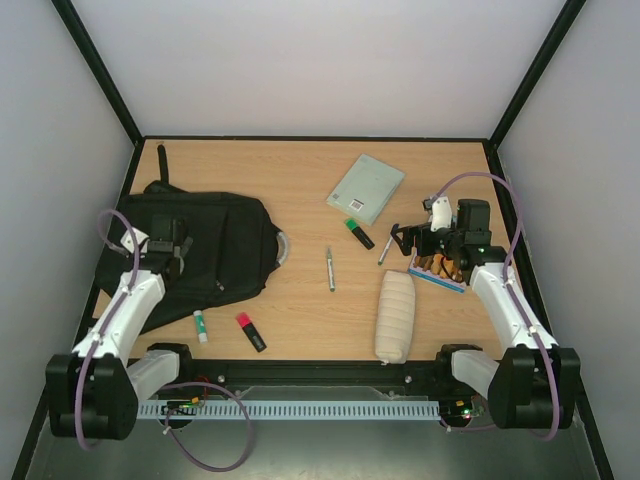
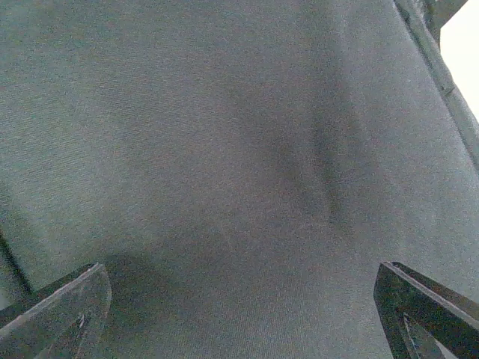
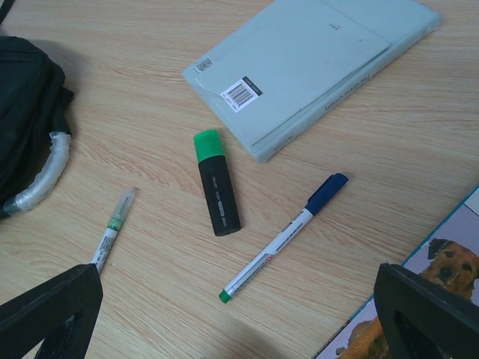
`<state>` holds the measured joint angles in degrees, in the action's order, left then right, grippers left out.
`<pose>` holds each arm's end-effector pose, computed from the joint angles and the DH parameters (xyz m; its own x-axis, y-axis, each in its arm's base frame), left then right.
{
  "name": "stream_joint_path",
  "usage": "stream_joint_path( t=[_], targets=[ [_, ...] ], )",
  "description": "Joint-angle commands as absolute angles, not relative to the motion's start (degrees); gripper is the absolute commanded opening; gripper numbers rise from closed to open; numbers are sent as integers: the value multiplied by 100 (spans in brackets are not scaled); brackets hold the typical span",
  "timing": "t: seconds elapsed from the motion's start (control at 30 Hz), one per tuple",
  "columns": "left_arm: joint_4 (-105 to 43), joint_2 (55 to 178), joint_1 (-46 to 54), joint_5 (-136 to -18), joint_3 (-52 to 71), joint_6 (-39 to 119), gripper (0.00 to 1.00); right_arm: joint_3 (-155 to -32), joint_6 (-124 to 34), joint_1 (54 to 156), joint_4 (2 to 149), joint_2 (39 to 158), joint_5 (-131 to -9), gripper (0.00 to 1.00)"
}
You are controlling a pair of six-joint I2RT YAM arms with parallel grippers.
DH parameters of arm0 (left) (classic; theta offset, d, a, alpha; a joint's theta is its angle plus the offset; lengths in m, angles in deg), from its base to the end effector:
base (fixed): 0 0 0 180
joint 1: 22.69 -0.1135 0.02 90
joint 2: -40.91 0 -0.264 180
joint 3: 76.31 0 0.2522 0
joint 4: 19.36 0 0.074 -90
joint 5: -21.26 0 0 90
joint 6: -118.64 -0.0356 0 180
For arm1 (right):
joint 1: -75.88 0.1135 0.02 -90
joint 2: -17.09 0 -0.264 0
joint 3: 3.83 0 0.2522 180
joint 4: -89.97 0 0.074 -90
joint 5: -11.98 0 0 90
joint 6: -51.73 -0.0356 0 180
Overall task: Pack the student bag
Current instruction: Move the student bag to the center of the board.
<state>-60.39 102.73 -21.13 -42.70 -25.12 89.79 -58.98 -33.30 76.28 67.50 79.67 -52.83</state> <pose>0.2093 0.0099 0.2166 -0.1613 -0.7829 -0.6009 -0.8063 0.4557 -0.3772 0.2405 0.0168 0.2623 -0.4641 -0.0816 -0.8820 -0.4171 0.8986 0.1363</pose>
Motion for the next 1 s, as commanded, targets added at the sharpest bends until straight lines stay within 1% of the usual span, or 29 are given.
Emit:
stream_joint_path(
  t=[0.0,0.1,0.2,0.27,0.37,0.6,0.77,0.97],
  targets=[
    [-6795,9544,-2155,-4208,-2450,9305,99,-5837,-3248,7658,6671,8056,-5044,100],
    [-7002,9078,-2162,-4035,-2564,9391,98,-5846,-3235,7658,6659,8108,-4954,100],
    [-7213,9066,-2200,-3821,-2578,9369,98,-5884,-3246,7657,6618,8194,-4848,100],
    [-7405,9246,-2279,-3820,-2545,9456,98,-5903,-3235,7655,6574,8220,-4799,100],
    [-7540,9647,-2541,-4130,-2592,9533,99,-5892,-3205,7658,6542,8217,-4770,100],
    [-6960,9977,-2963,-4763,-3114,9670,99,-5869,-3158,7658,6513,8225,-4732,100],
    [-6409,10660,-2964,-4705,-3083,9779,99,-5937,-3134,7658,6473,8404,-4683,100],
    [-5993,11590,-2972,-4465,-2597,9180,99,-6072,-2913,7693,6368,8688,-4566,100]
  ],
)
